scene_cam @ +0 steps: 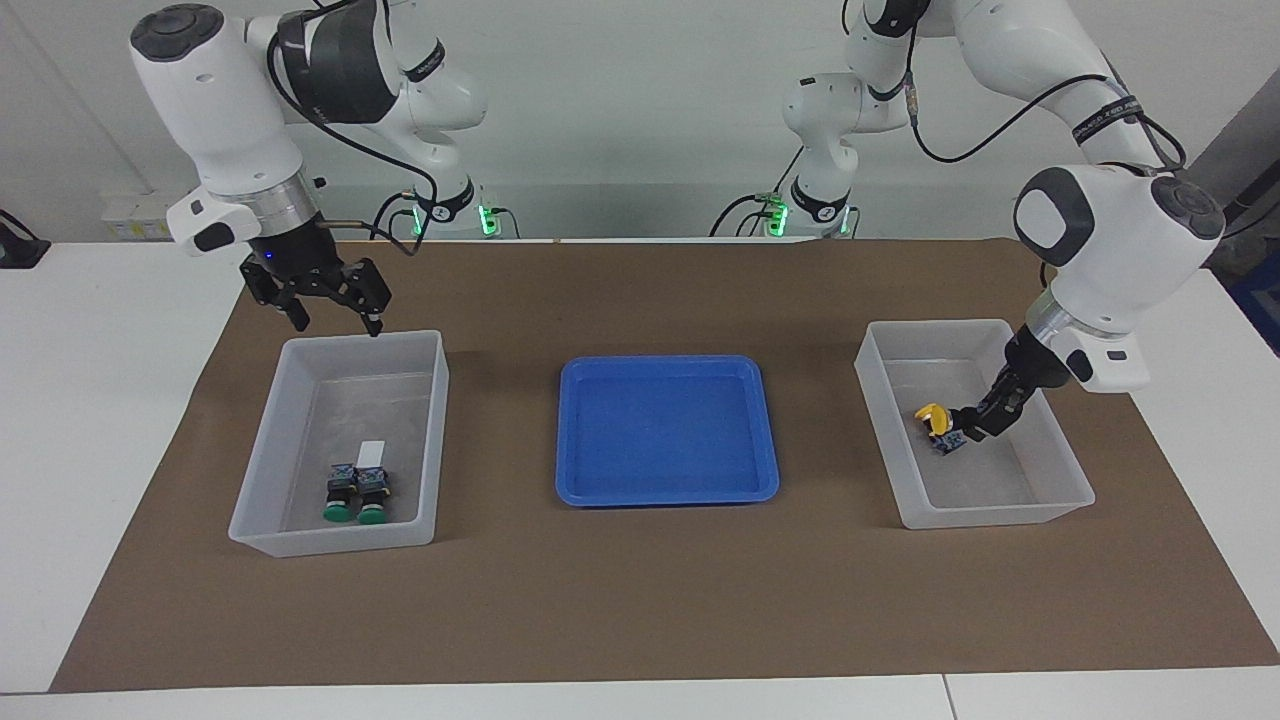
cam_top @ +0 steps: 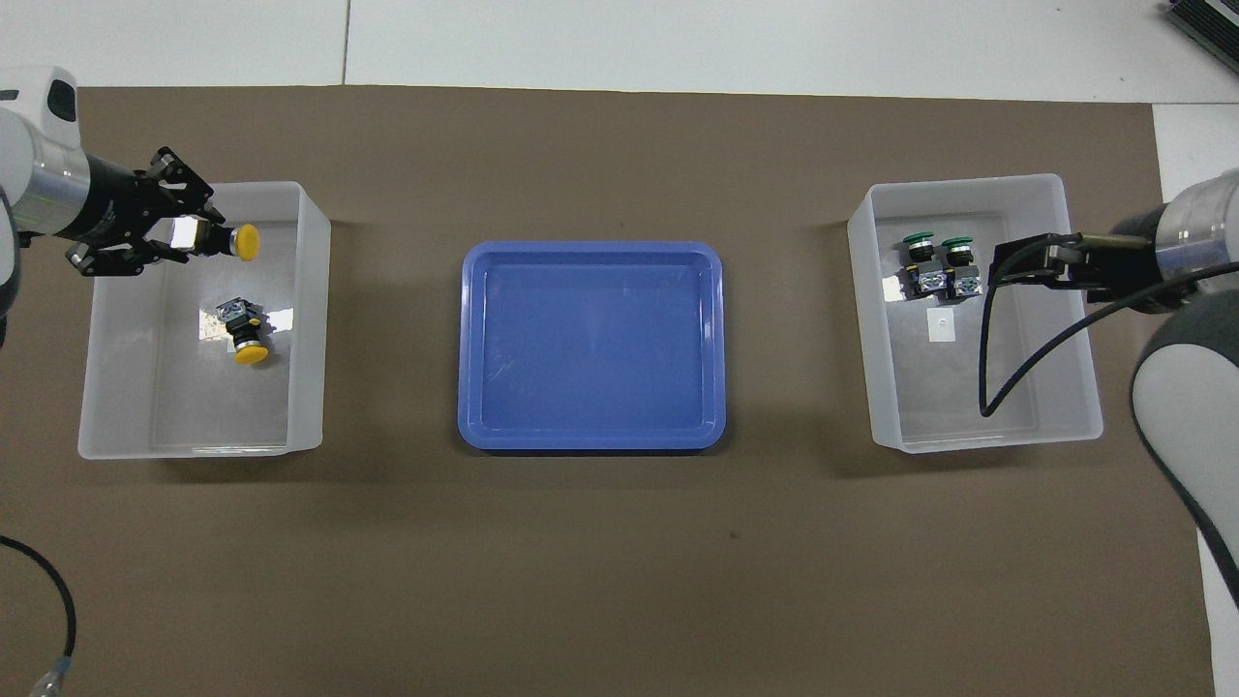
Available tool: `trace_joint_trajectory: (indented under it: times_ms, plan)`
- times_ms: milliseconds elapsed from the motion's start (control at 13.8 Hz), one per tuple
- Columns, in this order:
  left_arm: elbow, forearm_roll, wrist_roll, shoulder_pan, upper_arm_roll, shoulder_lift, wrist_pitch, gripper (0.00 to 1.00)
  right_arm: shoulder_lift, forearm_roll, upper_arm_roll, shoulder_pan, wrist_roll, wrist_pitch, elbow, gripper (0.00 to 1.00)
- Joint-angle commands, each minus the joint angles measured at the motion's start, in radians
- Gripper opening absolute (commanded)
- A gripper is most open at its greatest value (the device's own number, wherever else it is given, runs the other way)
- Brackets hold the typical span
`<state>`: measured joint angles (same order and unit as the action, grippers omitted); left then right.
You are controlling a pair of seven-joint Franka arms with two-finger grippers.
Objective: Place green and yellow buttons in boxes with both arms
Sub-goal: 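Carry the yellow button into the bin with the left gripper and release it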
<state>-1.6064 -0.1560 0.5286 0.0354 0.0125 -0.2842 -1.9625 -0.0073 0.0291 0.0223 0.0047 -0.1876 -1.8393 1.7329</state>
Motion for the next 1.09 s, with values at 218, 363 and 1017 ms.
trace_joint_trajectory:
  times_ms: [218, 363, 1017]
  plan:
    - [-0.162, -0.039, -0.514, 0.092, 0.006, 0.079, -0.042, 0.0, -0.013, 0.005, 0.008, -0.009, 0.0, 0.043, -0.004, 1.0]
    - [-0.255, -0.034, -0.603, 0.115, 0.007, 0.105, -0.129, 0.0, -0.013, 0.008, 0.008, -0.011, 0.002, 0.04, -0.004, 1.0]
    - [-0.323, 0.141, -0.674, 0.112, 0.001, 0.125, -0.217, 0.98, -0.013, 0.014, 0.01, 0.0, 0.002, 0.04, -0.004, 1.0]
